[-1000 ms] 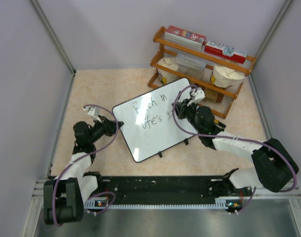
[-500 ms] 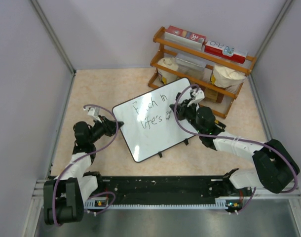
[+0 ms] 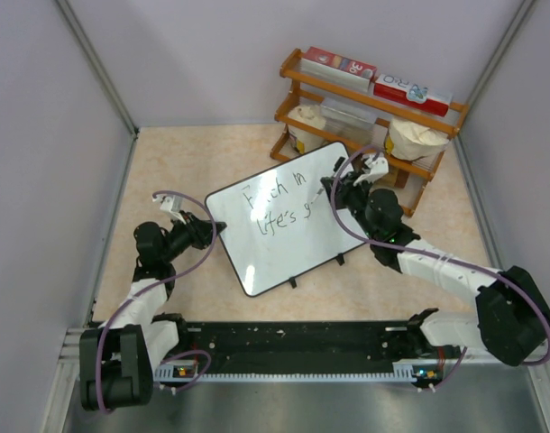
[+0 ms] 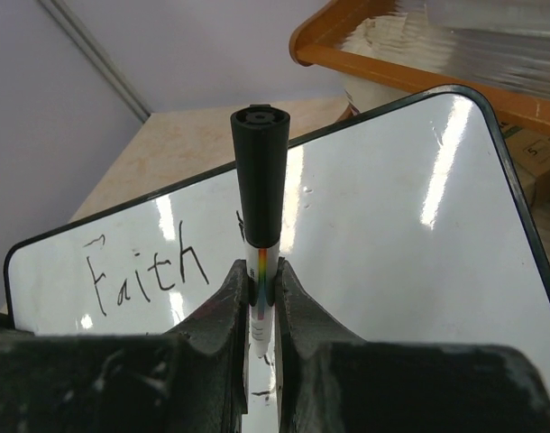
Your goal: Write a sentence on the whiteboard
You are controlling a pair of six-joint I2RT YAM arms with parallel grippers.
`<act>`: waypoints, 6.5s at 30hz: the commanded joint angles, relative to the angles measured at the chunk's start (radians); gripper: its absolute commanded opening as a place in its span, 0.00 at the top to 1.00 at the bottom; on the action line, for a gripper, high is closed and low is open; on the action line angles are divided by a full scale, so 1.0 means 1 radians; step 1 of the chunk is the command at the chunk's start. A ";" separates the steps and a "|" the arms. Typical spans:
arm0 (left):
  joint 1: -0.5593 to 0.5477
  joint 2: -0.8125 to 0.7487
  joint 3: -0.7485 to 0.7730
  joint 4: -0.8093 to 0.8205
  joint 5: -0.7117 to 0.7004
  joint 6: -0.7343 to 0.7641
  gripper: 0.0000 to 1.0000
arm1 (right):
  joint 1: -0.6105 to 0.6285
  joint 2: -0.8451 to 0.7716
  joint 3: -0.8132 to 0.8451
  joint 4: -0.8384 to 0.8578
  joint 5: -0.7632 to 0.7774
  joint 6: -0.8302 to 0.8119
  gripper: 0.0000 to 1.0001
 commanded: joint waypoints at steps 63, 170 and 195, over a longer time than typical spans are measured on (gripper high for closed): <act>-0.005 0.023 0.004 -0.010 -0.021 0.080 1.00 | -0.018 0.119 0.043 -0.041 0.101 -0.053 1.00; -0.005 0.021 0.002 -0.007 -0.018 0.080 1.00 | -0.084 0.110 0.058 -0.053 0.092 -0.011 1.00; -0.005 0.023 0.002 -0.005 -0.017 0.080 1.00 | -0.084 0.159 0.122 -0.026 -0.026 0.033 1.00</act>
